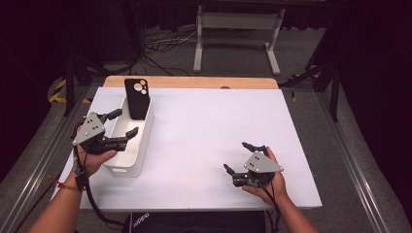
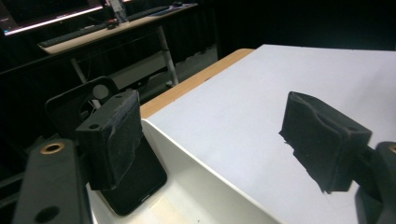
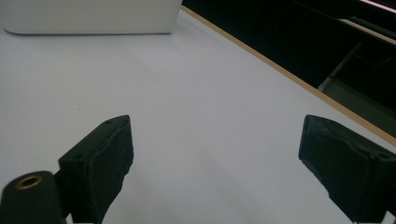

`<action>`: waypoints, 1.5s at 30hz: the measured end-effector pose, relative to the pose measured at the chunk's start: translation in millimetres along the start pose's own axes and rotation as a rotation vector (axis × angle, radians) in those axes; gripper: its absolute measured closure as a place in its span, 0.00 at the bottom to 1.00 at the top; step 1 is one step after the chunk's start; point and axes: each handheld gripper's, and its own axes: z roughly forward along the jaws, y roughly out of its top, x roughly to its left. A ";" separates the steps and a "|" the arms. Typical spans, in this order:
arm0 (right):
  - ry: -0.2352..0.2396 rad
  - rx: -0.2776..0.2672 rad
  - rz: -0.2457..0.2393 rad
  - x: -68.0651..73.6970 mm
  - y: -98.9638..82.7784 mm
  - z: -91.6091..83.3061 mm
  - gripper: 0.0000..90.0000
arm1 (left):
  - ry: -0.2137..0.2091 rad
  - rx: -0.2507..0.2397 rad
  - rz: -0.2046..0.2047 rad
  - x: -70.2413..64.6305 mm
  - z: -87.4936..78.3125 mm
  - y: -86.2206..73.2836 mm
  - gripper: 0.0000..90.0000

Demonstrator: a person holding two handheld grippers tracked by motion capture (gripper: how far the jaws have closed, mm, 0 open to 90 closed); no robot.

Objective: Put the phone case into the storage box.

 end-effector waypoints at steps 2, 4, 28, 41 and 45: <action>0.002 -0.001 0.003 0.2 0.2 0.0 0.12 | 0.001 -0.003 0.002 -1.5 -1.1 -0.3 0.21; 0.003 0.001 0.000 0.5 0.1 0.0 0.12 | -0.005 -0.003 0.002 -3.2 -1.7 -0.4 0.20; 0.020 0.001 -0.006 4.9 2.1 0.5 0.12 | -0.066 -0.026 0.059 -40.3 -6.2 2.1 0.07; 0.025 -0.007 -0.004 5.6 3.2 -1.7 0.12 | -0.080 -0.046 0.076 -52.9 -6.0 4.6 0.05; 0.024 -0.009 -0.006 5.5 3.2 -2.0 0.12 | -0.078 -0.054 0.076 -56.5 -6.4 5.3 0.06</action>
